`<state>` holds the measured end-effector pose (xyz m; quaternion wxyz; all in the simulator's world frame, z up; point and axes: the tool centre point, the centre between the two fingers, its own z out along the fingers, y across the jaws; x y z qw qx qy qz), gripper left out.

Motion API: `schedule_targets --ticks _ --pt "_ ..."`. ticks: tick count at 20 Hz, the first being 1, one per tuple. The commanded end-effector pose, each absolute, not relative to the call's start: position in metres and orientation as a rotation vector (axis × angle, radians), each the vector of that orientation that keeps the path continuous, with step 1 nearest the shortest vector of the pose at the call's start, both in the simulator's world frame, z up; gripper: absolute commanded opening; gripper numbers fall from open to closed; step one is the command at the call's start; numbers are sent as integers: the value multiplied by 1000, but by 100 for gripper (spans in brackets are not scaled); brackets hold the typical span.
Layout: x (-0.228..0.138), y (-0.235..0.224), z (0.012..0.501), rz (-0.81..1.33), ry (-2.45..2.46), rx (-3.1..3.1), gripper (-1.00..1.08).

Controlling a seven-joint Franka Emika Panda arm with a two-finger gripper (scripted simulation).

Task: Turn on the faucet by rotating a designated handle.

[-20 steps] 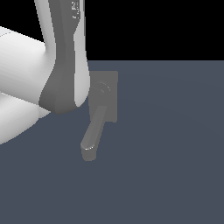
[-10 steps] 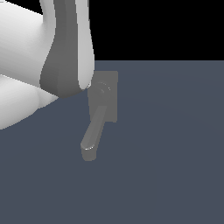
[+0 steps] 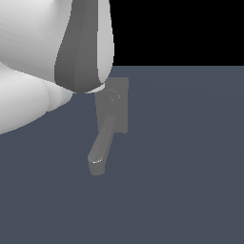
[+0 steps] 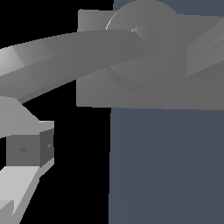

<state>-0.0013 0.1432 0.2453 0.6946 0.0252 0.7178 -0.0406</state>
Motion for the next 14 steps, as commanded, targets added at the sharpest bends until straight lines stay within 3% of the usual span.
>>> schedule_targets --ticks 1,11,14 --pt "2 137 263 -91 1578 59 -100" --pt "1 113 290 -88 1571 59 -100" --pt "-4 112 275 -93 1598 57 -100"
